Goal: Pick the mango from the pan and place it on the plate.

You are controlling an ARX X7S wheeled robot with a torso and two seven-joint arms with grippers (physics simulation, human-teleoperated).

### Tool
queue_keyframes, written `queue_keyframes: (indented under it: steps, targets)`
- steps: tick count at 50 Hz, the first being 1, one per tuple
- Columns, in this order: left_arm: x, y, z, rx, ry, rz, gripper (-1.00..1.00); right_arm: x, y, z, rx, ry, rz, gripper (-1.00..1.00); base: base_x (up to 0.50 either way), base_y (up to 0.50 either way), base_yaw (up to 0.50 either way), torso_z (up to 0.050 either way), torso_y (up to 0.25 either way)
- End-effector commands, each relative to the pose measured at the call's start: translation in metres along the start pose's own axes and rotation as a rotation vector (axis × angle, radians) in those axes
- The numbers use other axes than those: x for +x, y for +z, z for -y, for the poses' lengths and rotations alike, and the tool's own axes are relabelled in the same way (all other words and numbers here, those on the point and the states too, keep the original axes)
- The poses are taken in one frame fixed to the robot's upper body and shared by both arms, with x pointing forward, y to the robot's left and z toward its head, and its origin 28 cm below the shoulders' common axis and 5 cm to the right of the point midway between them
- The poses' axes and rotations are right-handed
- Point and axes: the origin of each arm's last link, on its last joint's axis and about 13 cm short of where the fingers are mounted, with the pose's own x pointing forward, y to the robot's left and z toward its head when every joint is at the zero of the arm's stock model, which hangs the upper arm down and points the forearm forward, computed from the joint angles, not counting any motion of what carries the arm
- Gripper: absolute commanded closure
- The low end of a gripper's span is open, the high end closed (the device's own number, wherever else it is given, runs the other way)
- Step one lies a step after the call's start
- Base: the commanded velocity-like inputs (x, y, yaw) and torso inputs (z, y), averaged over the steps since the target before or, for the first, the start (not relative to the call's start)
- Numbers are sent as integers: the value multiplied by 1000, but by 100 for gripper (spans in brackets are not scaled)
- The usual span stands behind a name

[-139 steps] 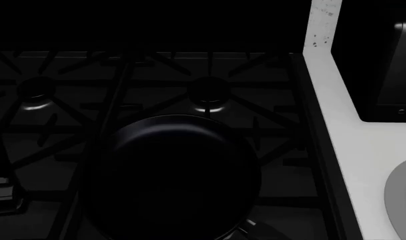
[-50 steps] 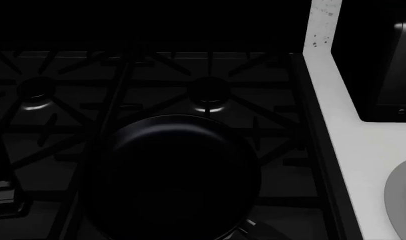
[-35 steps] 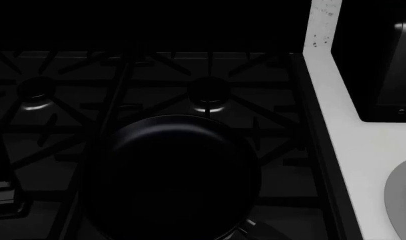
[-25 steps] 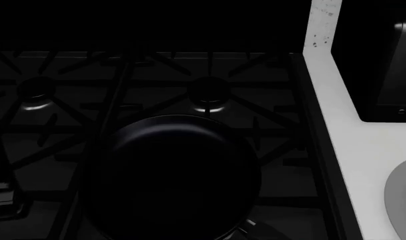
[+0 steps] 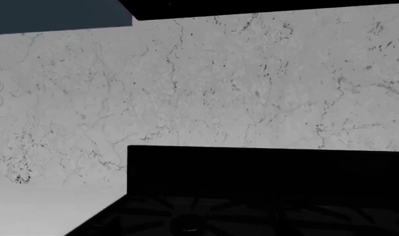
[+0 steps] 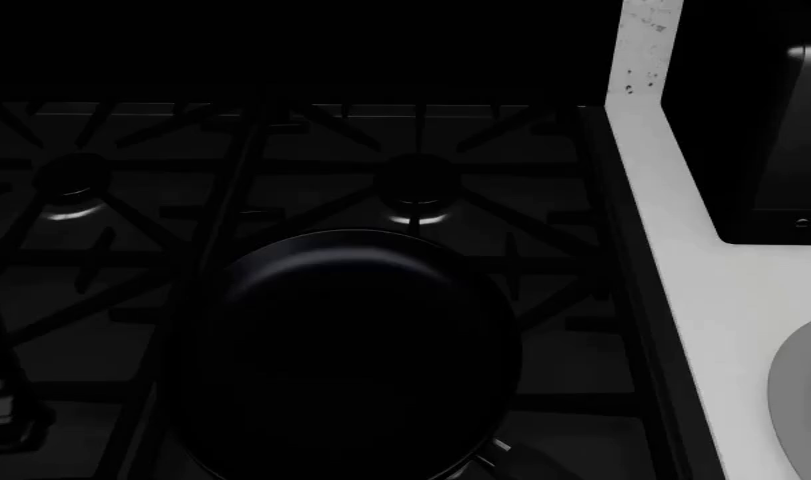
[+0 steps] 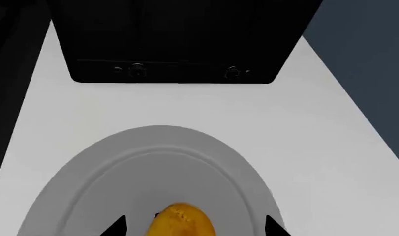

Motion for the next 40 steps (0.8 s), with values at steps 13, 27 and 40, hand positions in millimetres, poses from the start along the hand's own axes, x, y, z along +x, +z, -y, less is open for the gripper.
queue_keyframes:
  steps: [13, 27, 40]
  targets:
    - [-12, 6, -8, -16, 0, 21, -100, -88, 22, -5, -66, 46, 283, -100, 0, 0, 0, 0, 0]
    - [-18, 10, -9, -13, -4, 29, -100, -146, 22, -12, -95, 49, 422, -100, 0, 0, 0, 0, 0]
    - [-22, 12, -7, -23, -11, 36, -100, -195, 0, -28, -159, 89, 544, -100, 0, 0, 0, 0, 0]
